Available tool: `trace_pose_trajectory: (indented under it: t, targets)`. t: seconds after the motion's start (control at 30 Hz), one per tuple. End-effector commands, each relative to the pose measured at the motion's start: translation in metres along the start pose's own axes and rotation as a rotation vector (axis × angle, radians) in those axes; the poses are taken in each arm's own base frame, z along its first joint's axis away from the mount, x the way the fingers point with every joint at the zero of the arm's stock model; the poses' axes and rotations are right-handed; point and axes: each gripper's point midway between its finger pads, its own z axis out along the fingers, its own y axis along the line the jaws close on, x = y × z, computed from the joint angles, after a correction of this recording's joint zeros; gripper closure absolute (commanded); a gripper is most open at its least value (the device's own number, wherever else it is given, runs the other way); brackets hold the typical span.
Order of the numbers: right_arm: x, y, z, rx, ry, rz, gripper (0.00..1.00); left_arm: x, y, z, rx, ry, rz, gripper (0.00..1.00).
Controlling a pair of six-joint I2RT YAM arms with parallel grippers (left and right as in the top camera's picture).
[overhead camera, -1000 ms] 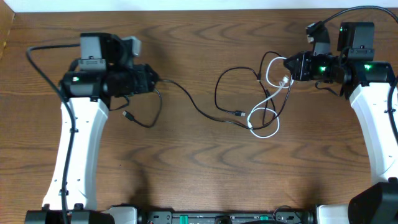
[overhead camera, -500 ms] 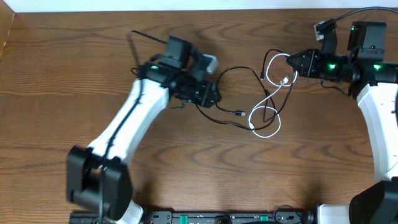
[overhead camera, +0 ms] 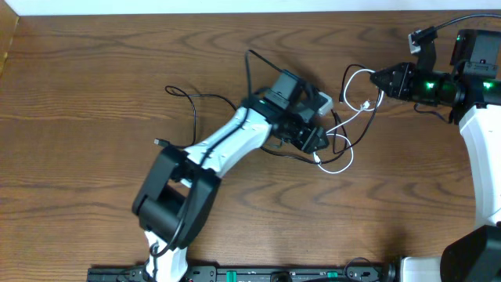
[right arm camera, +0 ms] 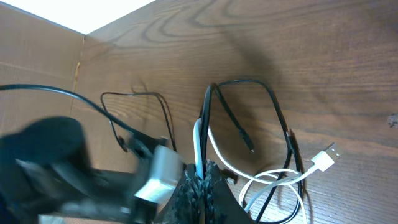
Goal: Untangle cables
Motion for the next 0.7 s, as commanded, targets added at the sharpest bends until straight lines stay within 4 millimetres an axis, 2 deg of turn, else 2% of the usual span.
trace_pose_trajectory:
  t: [0.0, 0.17, 0.27, 0.57, 0.63, 0.67]
  targets:
    - [-0.002, 0.000, -0.003, -0.017, -0.003, -0.003, 0.99, 0.003, 0.018, 0.021, -0.133, 0.011, -0.001, 0.44]
    - [0.001, 0.000, -0.003, -0.015, 0.007, -0.009, 0.99, -0.005, 0.030, 0.039, -0.252, -0.027, 0.058, 0.44]
    - [0.001, -0.001, -0.003, -0.014, 0.010, -0.008, 0.99, -0.003, 0.036, 0.051, -0.296, -0.026, 0.075, 0.44]
    - [0.003, -0.005, -0.003, 0.011, 0.014, -0.015, 0.99, 0.024, 0.048, 0.077, -0.307, 0.050, 0.058, 0.44]
    - [0.003, -0.012, -0.003, 0.050, 0.015, -0.009, 0.99, 0.035, 0.052, 0.081, -0.311, 0.086, 0.046, 0.44]
    - [0.005, -0.022, -0.004, 0.106, 0.018, 0.007, 0.99, 0.043, 0.054, 0.083, -0.313, 0.113, 0.036, 0.45]
